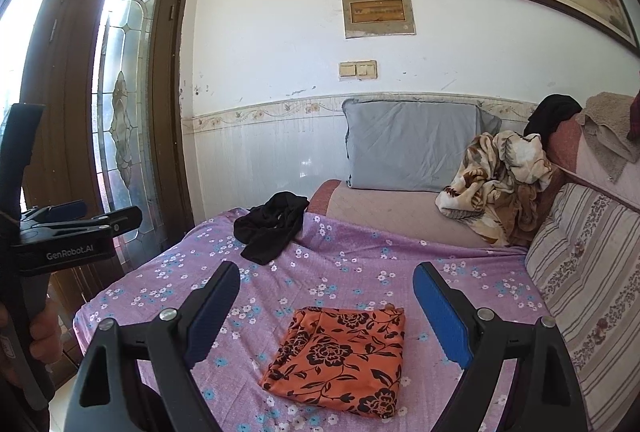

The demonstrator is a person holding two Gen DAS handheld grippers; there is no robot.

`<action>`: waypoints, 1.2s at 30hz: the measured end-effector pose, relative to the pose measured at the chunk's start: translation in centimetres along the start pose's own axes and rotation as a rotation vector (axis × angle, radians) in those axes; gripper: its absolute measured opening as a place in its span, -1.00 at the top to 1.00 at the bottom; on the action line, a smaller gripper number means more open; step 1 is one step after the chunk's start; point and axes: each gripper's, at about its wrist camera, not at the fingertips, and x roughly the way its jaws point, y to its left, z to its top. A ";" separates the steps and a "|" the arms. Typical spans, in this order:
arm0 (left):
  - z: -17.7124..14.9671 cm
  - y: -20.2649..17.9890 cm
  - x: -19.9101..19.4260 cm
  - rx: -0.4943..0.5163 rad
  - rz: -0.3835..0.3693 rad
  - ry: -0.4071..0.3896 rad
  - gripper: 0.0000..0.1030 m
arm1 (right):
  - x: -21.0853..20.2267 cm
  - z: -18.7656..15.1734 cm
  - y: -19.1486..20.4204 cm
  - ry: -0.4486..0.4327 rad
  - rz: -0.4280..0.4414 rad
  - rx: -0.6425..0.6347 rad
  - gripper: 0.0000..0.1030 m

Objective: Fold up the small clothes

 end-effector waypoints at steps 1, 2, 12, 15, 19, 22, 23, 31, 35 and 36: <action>0.0 0.0 0.0 -0.001 0.001 0.000 -0.94 | 0.0 0.0 0.1 0.001 -0.001 -0.001 -0.76; 0.0 0.1 0.0 -0.002 -0.002 0.002 -0.94 | 0.0 0.0 0.2 0.001 -0.002 -0.001 -0.76; -0.1 0.3 -0.5 -0.010 0.000 -0.010 -0.94 | -0.5 0.0 0.3 -0.021 -0.010 0.013 -0.76; -0.1 0.5 -0.5 -0.011 0.001 -0.013 -0.94 | -0.6 -0.1 0.5 -0.024 -0.012 0.009 -0.76; -0.3 0.4 -0.6 -0.002 0.004 -0.015 -0.94 | -0.5 -0.1 0.7 -0.022 -0.012 0.002 -0.76; -0.5 0.3 -0.6 0.005 0.004 -0.012 -0.94 | -0.3 -0.2 0.9 -0.014 -0.017 -0.007 -0.76; -0.6 0.2 -0.6 0.005 0.003 -0.012 -0.94 | -0.2 -0.3 1.0 -0.010 -0.024 -0.009 -0.76; -0.9 0.1 -0.8 0.005 -0.009 -0.008 -0.95 | -0.2 -0.5 0.3 0.009 -0.043 0.028 -0.76; -1.0 0.0 -0.9 0.006 -0.015 -0.009 -0.95 | -0.4 -0.4 0.4 0.003 -0.042 0.023 -0.76; -1.0 0.0 -1.0 0.006 -0.016 -0.008 -0.95 | -0.4 -0.4 0.5 0.003 -0.043 0.019 -0.76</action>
